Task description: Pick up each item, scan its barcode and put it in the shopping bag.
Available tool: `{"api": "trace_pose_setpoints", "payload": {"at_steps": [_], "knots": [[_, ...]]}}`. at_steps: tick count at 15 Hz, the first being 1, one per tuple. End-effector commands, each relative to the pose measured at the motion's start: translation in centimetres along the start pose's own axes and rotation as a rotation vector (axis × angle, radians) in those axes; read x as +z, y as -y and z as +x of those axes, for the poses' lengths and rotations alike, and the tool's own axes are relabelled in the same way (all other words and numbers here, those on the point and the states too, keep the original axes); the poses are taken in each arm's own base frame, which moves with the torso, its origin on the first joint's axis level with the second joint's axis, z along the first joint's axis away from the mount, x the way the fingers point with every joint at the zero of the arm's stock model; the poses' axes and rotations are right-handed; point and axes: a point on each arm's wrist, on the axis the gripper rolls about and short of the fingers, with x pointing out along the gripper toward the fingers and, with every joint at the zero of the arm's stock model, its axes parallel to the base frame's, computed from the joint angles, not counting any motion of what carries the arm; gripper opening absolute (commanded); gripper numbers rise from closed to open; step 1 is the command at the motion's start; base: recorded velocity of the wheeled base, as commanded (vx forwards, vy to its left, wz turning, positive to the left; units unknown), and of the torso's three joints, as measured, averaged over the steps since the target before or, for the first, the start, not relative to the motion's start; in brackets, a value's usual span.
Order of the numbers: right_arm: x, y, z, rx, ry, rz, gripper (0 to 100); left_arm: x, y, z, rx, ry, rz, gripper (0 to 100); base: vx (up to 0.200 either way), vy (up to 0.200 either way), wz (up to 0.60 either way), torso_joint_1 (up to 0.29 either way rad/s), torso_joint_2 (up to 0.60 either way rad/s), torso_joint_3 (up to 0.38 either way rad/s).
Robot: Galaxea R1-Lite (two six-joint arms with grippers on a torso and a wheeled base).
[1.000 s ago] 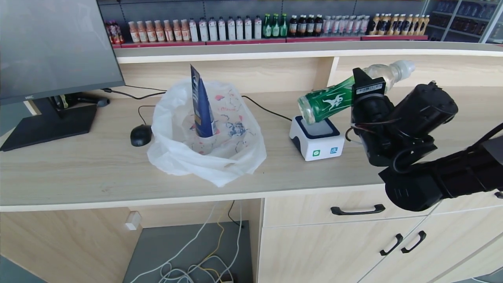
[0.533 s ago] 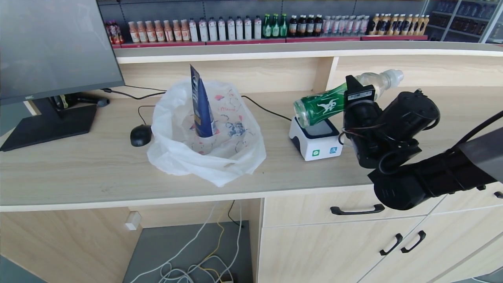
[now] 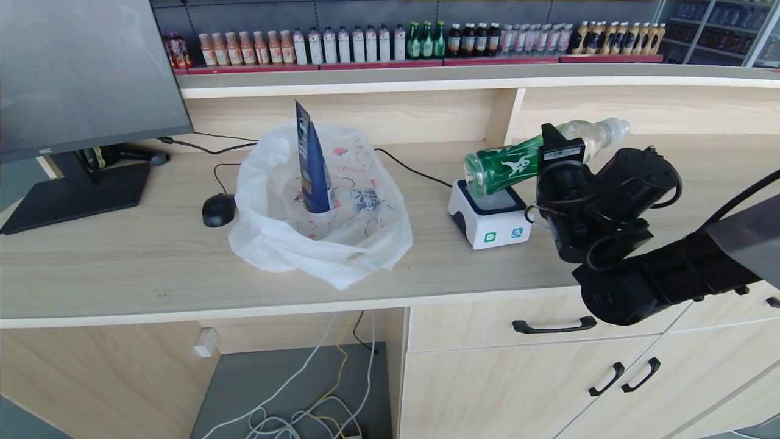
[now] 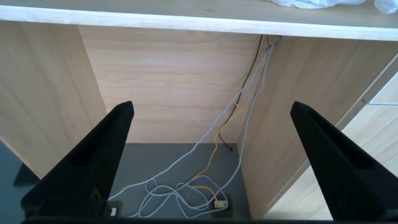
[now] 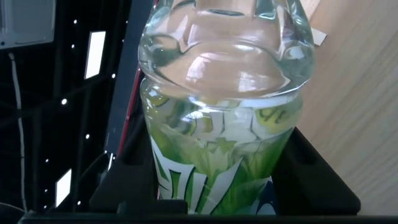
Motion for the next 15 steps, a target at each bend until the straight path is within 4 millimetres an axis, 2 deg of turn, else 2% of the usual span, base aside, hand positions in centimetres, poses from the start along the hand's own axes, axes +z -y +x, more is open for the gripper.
{"api": "trace_pose_setpoints", "payload": {"at_steps": [1,15], "knots": [[0.00,0.09,0.02,-0.002,-0.001,-0.003,0,0.00,0.00,0.00,0.000,0.000,0.000,100,0.000,0.000,0.00,0.000,0.00,0.000],[0.29,-0.19,-0.21,-0.003,0.003,-0.007,0,0.00,0.00,0.00,0.000,0.000,0.000,100,0.000,0.000,0.00,0.000,0.00,0.000]]}}
